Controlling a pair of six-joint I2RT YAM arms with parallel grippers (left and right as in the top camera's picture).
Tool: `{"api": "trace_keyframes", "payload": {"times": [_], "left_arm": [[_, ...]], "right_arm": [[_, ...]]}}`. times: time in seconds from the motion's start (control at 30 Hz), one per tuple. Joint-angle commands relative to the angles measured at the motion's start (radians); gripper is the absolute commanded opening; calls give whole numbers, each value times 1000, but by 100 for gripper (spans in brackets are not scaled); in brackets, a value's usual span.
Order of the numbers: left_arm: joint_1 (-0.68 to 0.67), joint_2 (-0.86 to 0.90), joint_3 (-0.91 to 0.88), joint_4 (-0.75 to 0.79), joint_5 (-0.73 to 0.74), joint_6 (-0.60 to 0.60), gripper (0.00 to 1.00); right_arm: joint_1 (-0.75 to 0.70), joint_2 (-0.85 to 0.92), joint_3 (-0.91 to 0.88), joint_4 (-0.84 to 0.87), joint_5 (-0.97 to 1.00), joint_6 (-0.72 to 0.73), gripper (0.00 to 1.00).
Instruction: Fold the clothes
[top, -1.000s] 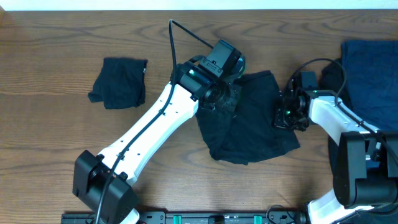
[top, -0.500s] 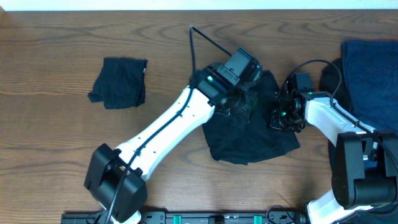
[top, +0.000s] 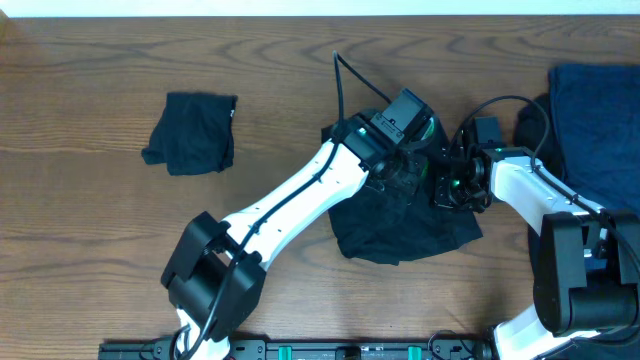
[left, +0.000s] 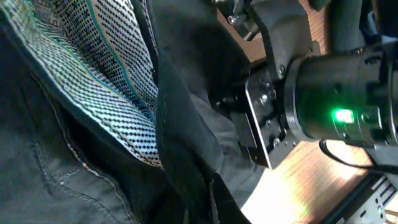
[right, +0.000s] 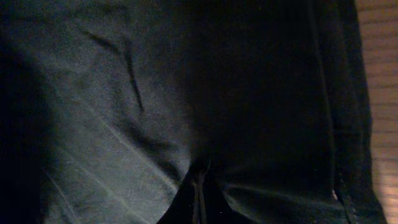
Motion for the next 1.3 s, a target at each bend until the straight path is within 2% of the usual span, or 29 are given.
{"api": "trace_keyframes", "payload": {"times": [0.0, 0.3, 0.33, 0.4, 0.5, 0.73, 0.83, 0.9, 0.93, 1.03, 1.07, 1.13, 1.27], "left_arm": [[-17, 8, 30, 20, 17, -30, 6], [-70, 9, 30, 95, 17, -32, 7], [-73, 9, 30, 100, 17, -31, 15], [-75, 9, 30, 111, 17, -31, 42], [-70, 6, 31, 134, 17, -31, 59], [-48, -19, 31, 127, 0, 19, 62], [-27, -22, 31, 92, -49, 18, 62], [-11, -22, 30, 65, -89, 18, 62], [-2, -22, 30, 48, -113, 18, 62], [21, -22, 30, 7, -178, 18, 61], [27, -21, 30, -2, -198, 18, 61], [39, -21, 23, -6, -226, 18, 57], [62, -14, 13, -5, -231, 18, 56]], "right_arm": [[13, 18, -28, 2, 23, -17, 1], [9, 18, -21, -21, 53, -18, 1], [3, 17, -12, -39, 75, -17, 1], [-11, 10, 24, -89, 106, -17, 4], [-46, -26, 108, -173, 111, -17, 14], [-138, -191, 307, -385, 250, 36, 38], [-163, -266, 359, -451, 236, 35, 43], [-164, -308, 365, -463, 168, 7, 42], [-162, -329, 365, -467, 99, -27, 36], [-153, -349, 363, -489, -43, -95, 8], [-150, -349, 360, -496, -72, -107, 1], [-141, -347, 338, -494, -111, -116, 1], [-121, -343, 236, -428, -150, -115, 1]]}}
